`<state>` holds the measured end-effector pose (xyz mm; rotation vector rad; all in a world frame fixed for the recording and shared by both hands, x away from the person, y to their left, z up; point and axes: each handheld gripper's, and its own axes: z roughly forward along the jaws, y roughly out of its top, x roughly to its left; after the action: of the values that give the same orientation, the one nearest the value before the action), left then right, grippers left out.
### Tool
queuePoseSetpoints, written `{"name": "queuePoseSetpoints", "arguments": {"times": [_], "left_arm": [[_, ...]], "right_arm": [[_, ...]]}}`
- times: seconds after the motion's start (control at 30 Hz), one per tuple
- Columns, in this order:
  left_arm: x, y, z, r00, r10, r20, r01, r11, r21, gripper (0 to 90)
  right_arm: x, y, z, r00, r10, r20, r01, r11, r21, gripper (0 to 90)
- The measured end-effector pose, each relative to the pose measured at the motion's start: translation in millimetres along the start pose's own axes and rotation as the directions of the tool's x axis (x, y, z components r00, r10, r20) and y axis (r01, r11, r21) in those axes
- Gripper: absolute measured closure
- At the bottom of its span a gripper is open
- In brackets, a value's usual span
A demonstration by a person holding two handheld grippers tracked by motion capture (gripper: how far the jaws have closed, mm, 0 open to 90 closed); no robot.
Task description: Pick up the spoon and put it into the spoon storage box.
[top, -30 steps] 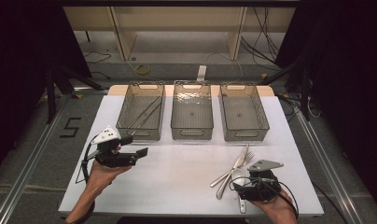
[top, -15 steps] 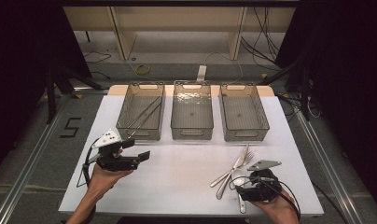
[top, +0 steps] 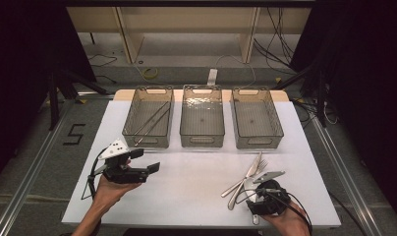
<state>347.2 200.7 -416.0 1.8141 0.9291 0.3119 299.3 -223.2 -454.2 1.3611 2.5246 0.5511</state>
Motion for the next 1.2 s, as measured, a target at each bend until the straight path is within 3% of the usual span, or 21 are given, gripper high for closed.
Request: {"name": "queuePoseSetpoints", "arguments": {"times": [0.53,0.77,1.2], "left_arm": [[1.7,0.0,-2.3,1.0000,-0.007,0.002,0.007,0.9999,-0.011,14.9],[1.1,-0.4,-1.9,1.0000,0.006,-0.001,-0.006,1.0000,-0.004,15.0],[-0.3,-1.0,-0.9,0.9995,0.032,-0.004,-0.032,0.9995,0.001,15.2]], "right_arm": [[4.3,-3.1,6.4,0.9997,-0.022,-0.005,0.022,0.997,0.072,55.3],[4.2,-2.7,5.9,0.9996,-0.027,0.006,0.027,0.997,0.078,64.0],[-4.5,-2.7,5.3,0.9990,0.042,-0.017,-0.041,0.997,0.072,75.5]]}}
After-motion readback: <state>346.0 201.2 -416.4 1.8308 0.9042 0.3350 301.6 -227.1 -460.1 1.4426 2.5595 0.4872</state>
